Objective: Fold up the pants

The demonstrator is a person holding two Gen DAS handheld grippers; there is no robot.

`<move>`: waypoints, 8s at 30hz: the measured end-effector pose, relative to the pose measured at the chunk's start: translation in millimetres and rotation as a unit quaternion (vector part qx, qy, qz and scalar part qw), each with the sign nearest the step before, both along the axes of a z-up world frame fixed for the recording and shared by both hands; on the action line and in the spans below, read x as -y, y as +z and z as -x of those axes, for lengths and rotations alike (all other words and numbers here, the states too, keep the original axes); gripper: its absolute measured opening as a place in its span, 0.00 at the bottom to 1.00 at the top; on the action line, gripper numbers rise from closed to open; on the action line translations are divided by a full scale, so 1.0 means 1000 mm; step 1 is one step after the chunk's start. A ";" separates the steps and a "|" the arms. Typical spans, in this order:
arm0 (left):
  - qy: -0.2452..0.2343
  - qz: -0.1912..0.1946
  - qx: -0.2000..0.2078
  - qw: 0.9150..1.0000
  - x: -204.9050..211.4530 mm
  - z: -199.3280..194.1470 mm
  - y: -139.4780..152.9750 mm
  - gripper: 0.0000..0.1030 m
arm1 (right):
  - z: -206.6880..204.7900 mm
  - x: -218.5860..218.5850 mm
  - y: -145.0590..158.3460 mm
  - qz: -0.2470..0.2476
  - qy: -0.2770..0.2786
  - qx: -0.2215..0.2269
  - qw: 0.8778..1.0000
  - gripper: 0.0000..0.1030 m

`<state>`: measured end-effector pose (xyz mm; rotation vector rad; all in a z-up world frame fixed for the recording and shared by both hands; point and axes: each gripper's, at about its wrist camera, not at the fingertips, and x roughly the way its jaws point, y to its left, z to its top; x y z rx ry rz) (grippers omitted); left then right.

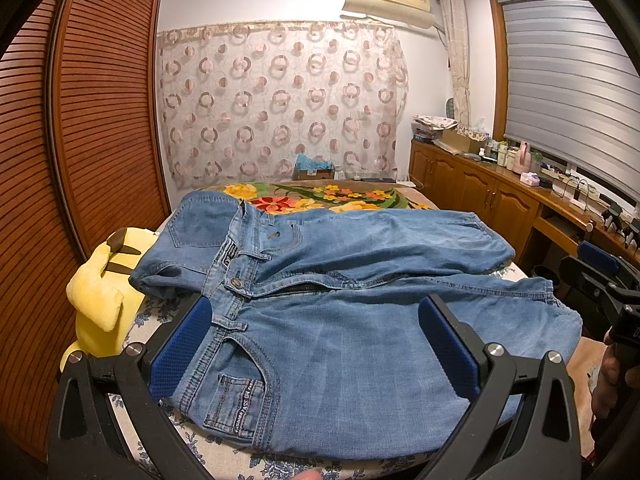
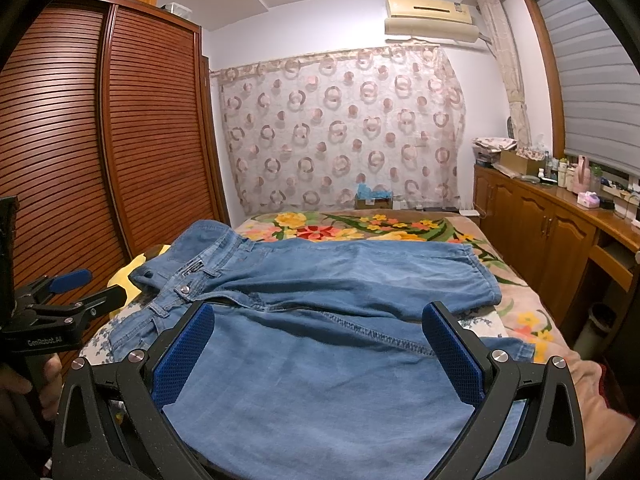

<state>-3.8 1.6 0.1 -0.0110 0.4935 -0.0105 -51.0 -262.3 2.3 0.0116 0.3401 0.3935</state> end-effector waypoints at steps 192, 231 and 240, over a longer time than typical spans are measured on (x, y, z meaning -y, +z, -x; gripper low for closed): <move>0.009 0.088 -0.040 0.995 -0.143 -0.308 -0.015 0.79 | -0.339 -0.093 0.017 0.260 0.008 -0.079 0.962 0.04; -0.150 0.039 -0.108 0.982 -0.043 -0.262 -0.066 0.79 | -0.252 -0.049 0.023 0.229 0.037 -0.190 0.954 0.48; -0.154 0.032 -0.105 0.982 -0.040 -0.262 -0.069 0.79 | -0.265 -0.033 0.048 0.205 0.054 -0.183 0.960 0.12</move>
